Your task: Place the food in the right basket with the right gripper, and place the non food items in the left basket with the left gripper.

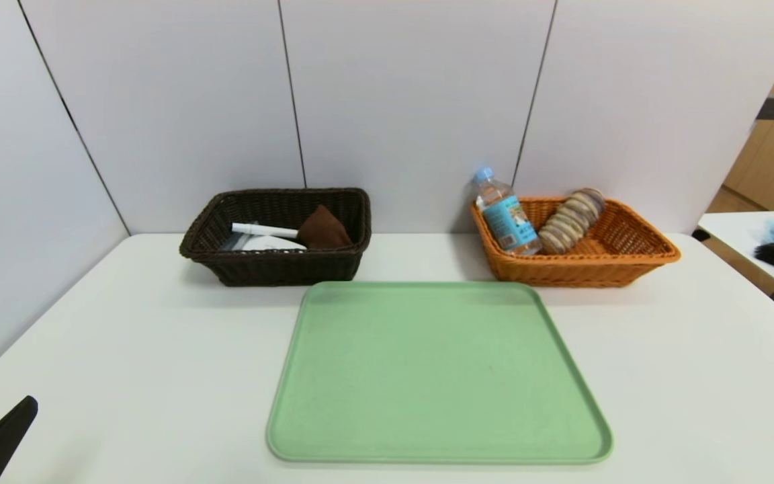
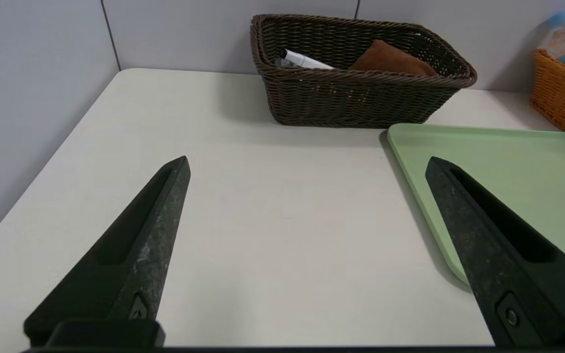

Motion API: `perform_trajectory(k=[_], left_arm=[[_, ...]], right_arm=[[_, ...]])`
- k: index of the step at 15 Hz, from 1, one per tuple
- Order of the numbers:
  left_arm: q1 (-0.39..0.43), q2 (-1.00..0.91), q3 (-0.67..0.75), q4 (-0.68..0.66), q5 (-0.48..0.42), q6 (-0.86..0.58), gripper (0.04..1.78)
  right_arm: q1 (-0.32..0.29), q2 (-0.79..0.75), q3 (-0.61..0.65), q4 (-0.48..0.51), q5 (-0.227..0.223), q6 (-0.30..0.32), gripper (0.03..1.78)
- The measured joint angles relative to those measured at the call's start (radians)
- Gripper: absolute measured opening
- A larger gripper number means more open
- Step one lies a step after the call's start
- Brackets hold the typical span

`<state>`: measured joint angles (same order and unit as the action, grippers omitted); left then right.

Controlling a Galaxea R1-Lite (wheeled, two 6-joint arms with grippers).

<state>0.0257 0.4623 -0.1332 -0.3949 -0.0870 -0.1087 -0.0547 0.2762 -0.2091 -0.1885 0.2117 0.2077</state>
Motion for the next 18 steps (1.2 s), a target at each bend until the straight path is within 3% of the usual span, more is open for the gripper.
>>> perform_trajectory(k=[3,6,14,16,18], left_arm=[[-0.002,-0.033,0.004,0.016,-0.005,0.001,1.69],[-0.003,-0.083,0.004,0.078,-0.007,0.001,1.69],[-0.009,-0.288,0.004,0.283,-0.034,0.063,1.69],[-0.012,-0.318,0.023,0.290,-0.033,0.122,1.69],[-0.017,-0.357,0.055,0.299,-0.032,0.205,1.69]], right_arm=[[0.015,-0.020,-0.010,0.010,0.001,-0.006,1.70],[0.056,-0.059,-0.050,0.108,0.001,-0.014,1.70],[0.056,-0.257,0.031,0.206,0.003,-0.158,1.70],[0.056,-0.269,0.050,0.205,-0.033,-0.201,1.70],[0.056,-0.274,0.109,0.198,-0.106,-0.261,1.70]])
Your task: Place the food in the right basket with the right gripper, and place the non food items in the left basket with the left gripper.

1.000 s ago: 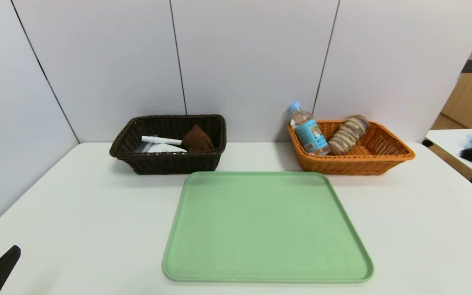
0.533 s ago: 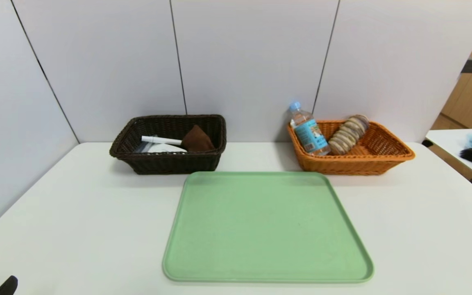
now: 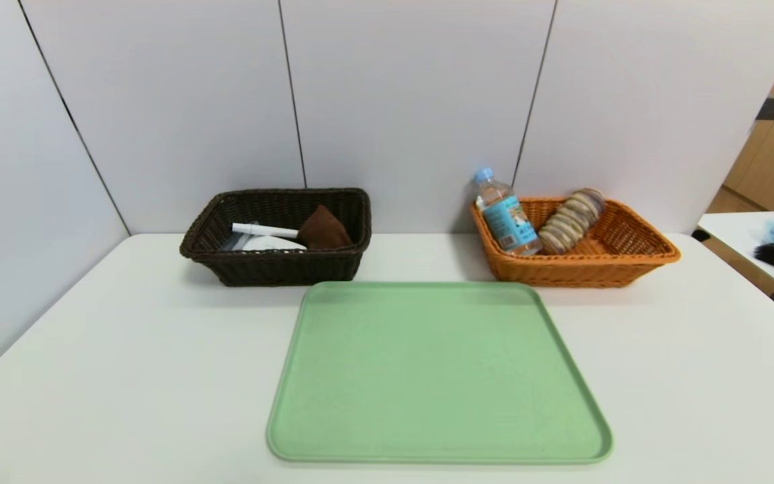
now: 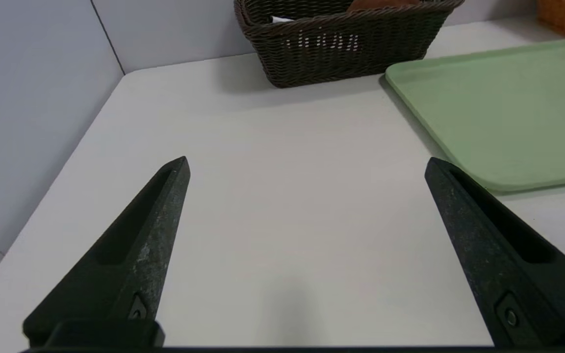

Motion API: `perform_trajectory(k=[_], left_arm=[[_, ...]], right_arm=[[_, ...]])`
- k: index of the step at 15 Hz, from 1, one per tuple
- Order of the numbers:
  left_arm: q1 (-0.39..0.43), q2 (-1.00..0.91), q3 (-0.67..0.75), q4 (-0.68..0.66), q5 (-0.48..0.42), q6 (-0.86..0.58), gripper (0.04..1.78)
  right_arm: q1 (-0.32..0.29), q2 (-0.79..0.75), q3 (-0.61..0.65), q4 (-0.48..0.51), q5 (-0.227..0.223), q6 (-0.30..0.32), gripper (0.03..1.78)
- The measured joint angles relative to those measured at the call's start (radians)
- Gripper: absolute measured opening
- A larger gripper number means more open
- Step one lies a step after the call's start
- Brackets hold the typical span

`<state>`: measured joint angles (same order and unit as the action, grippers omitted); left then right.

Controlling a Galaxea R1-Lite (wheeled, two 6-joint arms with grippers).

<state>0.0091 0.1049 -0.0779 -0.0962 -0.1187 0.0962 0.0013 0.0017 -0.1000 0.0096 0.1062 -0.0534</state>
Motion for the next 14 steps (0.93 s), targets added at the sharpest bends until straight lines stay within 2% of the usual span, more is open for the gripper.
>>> perform_trajectory(k=[1,3,5,7,10,14], left_arm=[[-0.001,-0.020,0.015,0.013,0.000,0.024,1.69],[-0.004,-0.066,0.045,0.064,0.021,0.050,1.69],[-0.007,-0.089,0.067,0.109,0.064,0.053,1.69],[-0.007,-0.099,0.064,0.137,0.068,0.027,1.69],[-0.008,-0.103,0.063,0.135,0.092,-0.042,1.69],[-0.009,-0.104,0.065,0.121,0.114,-0.094,1.69]], right_arm=[[0.000,-0.002,0.033,-0.013,-0.032,-0.027,1.70],[0.000,-0.003,0.082,-0.012,-0.058,-0.072,1.70],[0.000,-0.003,0.093,0.006,-0.061,-0.057,1.70],[0.000,-0.003,0.096,0.006,-0.064,-0.040,1.70],[0.001,-0.003,0.098,0.000,-0.104,0.048,1.70],[0.000,-0.002,0.099,-0.004,-0.109,0.060,1.70]])
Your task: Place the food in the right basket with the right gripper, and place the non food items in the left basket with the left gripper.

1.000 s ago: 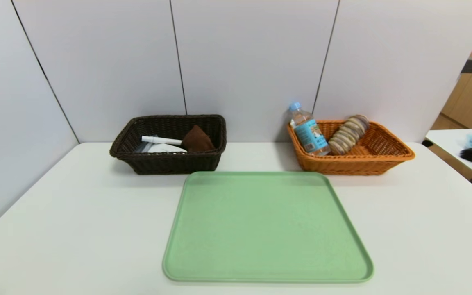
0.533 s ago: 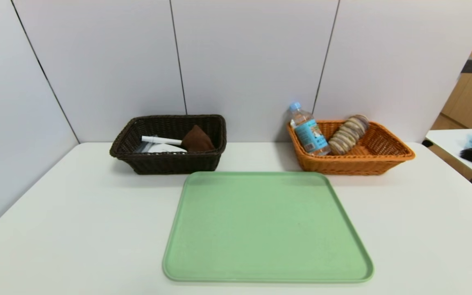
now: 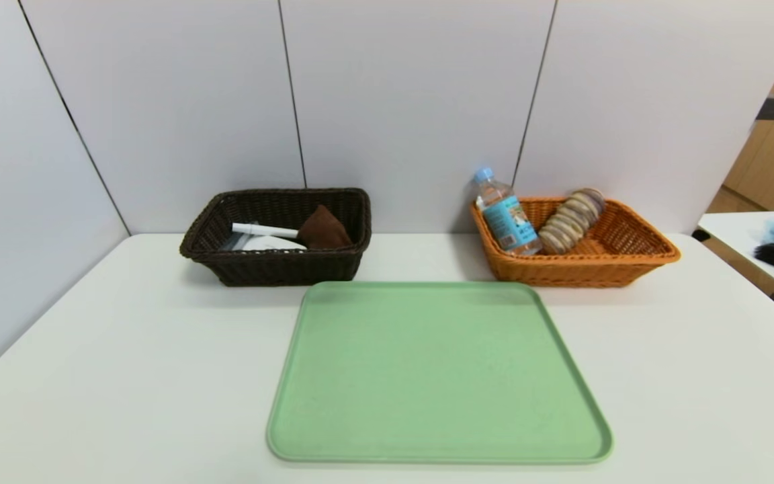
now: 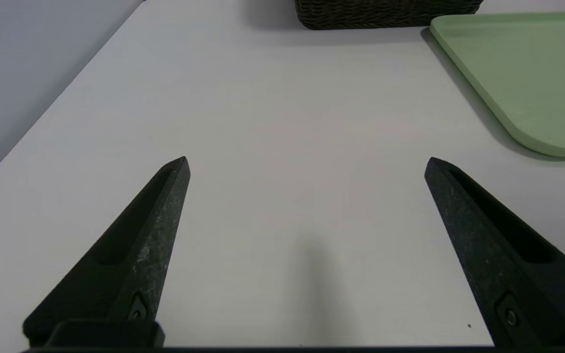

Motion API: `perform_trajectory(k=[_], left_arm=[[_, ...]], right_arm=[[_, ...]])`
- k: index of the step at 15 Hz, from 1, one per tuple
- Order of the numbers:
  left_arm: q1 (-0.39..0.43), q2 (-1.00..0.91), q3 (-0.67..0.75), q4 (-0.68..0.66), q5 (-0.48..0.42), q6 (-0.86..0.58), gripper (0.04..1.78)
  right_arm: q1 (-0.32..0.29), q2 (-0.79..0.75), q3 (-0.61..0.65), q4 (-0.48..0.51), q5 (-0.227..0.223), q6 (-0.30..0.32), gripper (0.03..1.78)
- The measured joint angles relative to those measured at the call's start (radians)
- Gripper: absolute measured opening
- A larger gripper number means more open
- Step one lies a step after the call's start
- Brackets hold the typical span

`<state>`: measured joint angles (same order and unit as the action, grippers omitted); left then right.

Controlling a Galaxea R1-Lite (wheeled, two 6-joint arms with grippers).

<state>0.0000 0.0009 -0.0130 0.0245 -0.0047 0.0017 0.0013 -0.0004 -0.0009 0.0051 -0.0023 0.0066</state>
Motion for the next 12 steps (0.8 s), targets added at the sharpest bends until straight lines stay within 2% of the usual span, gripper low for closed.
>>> perform_trajectory(k=[12], left_arm=[[0.000,-0.001,0.004,-0.006,0.000,0.001,1.69]], right_arm=[[0.000,0.000,0.000,-0.003,0.001,-0.002,1.70]])
